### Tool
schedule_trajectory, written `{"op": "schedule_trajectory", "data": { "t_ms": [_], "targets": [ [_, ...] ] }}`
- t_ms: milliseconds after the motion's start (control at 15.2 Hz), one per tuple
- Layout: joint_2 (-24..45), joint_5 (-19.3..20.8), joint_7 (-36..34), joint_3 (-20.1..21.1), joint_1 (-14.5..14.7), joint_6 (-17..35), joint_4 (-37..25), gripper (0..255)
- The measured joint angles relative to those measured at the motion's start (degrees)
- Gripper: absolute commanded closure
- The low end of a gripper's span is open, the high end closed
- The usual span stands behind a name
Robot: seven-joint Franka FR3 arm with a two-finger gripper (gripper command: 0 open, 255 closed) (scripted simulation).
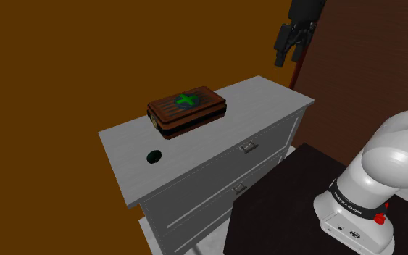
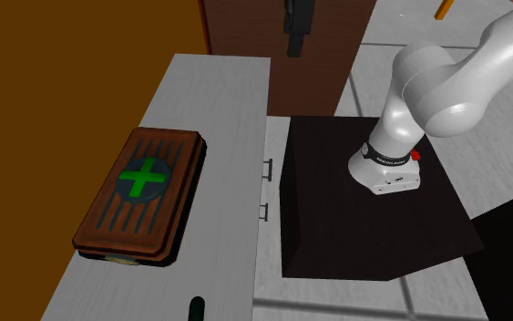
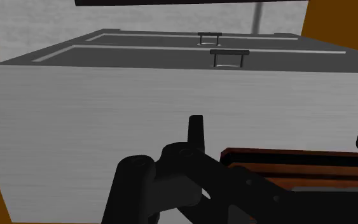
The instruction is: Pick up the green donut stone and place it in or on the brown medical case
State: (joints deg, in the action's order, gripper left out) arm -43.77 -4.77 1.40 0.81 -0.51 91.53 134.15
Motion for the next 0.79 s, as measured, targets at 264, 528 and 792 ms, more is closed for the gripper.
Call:
{"op": "schedule_trajectory", "data": {
  "t_ms": [264, 528, 792],
  "targets": [
    [0.2, -1.6, -3.5, 3.0, 0.6, 2.4, 1.5, 0],
    [1.6, -4.2, -10.0, 8.6, 1.6, 7.7, 4.0, 0],
    [4.3, -6.3, -16.5, 14.2, 2.4, 12.9, 5.1, 0]
  ]
}}
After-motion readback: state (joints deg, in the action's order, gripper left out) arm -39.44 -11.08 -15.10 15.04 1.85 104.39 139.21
